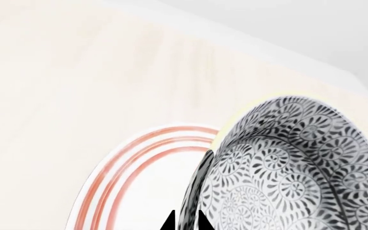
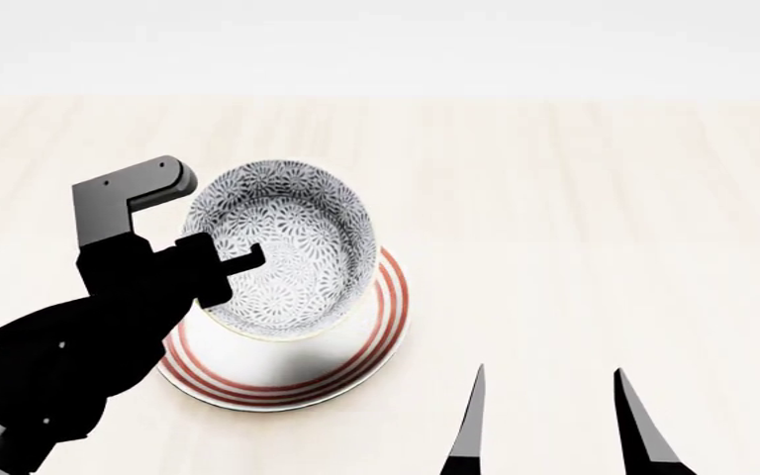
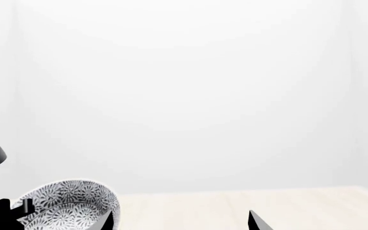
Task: Put the bowl on the plate.
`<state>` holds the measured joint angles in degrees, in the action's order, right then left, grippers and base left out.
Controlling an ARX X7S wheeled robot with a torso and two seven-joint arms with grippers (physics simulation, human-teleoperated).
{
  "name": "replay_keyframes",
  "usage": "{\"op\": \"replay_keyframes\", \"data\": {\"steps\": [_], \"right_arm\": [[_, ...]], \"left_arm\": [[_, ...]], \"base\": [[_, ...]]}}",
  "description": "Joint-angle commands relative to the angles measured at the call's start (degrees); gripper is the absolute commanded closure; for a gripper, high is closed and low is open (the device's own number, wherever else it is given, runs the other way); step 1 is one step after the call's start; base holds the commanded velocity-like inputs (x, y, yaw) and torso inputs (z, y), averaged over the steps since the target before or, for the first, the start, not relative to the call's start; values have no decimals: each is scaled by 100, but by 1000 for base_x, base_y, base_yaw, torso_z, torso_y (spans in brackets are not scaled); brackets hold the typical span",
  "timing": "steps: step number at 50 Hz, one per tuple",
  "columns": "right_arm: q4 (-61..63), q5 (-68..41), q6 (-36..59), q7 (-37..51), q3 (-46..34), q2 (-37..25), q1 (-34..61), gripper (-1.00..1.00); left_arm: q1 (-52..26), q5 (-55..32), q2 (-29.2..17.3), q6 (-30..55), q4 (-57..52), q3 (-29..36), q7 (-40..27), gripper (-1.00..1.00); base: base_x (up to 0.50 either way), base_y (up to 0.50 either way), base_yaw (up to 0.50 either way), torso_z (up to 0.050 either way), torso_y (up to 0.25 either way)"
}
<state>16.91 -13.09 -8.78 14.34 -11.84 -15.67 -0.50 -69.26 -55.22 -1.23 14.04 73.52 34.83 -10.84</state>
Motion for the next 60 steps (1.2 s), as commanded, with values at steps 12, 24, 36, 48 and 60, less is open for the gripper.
{"op": "replay_keyframes", "data": {"steps": [12,24,36,48,60], "right_arm": [[-49,67,-41,-77,54,51,1,-100],[-49,65,-48,-59,16,22,-8,-100],[-135,83,-84,-40,-19,8,4,-100],[-167,69,-97,-18,-43,-11,8,-100],[-199,57,-112,-4,-73,-32,9,-100]], "left_arm": [[-17,854,121,-1,145,-1016,186,100],[-31,731,121,9,145,-833,220,100],[121,403,121,269,146,-768,245,100],[167,389,121,403,146,-801,112,100],[281,760,121,449,146,-1162,87,100]], "base": [[0,0,0,0,0],[0,0,0,0,1],[0,0,0,0,0],[0,0,0,0,1],[0,0,0,0,0]]}}
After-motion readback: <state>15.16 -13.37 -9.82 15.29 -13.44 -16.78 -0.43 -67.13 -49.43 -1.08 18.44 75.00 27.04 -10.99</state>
